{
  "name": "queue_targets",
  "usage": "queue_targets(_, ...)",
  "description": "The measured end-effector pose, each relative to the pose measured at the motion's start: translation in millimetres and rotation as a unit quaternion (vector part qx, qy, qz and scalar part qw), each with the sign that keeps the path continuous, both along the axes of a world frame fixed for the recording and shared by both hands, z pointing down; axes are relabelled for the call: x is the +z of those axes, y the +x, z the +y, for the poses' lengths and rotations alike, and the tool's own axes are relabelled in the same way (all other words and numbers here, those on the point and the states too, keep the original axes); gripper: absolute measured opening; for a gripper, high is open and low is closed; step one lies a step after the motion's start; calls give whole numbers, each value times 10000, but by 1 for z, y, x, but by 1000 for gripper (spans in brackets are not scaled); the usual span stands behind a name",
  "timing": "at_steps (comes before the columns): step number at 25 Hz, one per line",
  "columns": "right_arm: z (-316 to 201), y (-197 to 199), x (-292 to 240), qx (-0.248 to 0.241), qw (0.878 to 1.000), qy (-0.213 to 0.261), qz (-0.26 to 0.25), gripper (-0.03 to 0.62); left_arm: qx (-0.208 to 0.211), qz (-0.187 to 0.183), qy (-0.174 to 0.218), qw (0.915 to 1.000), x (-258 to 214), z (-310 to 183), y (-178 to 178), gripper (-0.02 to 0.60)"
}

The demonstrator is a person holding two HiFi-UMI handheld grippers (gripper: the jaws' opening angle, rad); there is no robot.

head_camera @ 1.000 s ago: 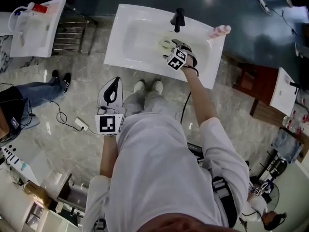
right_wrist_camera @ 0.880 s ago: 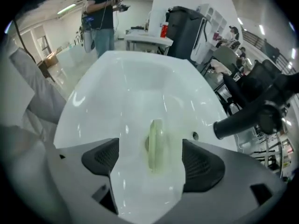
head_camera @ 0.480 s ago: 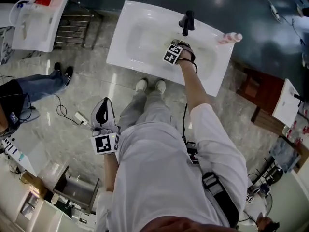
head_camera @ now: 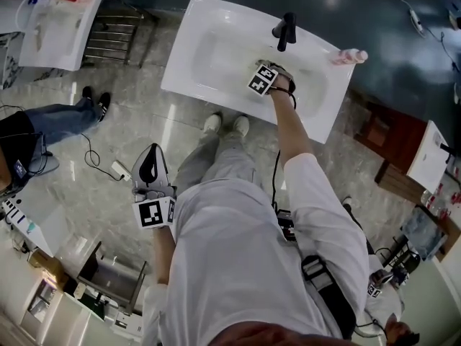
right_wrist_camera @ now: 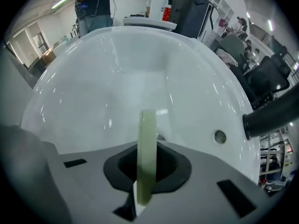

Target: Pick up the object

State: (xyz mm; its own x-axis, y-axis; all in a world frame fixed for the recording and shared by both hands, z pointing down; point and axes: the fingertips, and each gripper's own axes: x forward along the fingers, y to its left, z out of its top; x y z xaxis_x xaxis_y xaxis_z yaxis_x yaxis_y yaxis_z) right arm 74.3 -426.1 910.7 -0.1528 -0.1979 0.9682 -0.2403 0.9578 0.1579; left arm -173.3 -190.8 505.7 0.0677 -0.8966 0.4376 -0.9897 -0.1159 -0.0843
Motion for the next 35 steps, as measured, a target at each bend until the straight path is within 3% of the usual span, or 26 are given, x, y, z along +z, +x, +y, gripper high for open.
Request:
queue_targets(5, 4, -7, -36, 608, 9949, 1, -799, 17, 266, 69, 165, 9995, -2, -14, 5, 0)
queue_targets(9, 7, -14, -86, 1229, 9757, -59, -1814, 17, 582, 154, 354, 9976, -10, -32, 14, 0)
queue_targets(14, 12, -27, -171, 2029, 9233, -155, -3257, 17, 1031, 287, 705, 9918, -27, -63, 25, 0)
queue_targets(22, 30, -32, -317, 2385, 8359, 419, -4926, 17, 1852, 530, 1232, 9735, -56, -110, 65, 0)
queue_targets(29, 54, -20, -445, 2293, 7614, 1240, -5935, 17, 2526, 694, 1520, 9530, -80, -132, 108, 0)
queue_targets(35, 82, -1, -522, 2097, 7205, 2131, -6257, 15, 2837, 830, 1825, 9377, -110, -149, 134, 0)
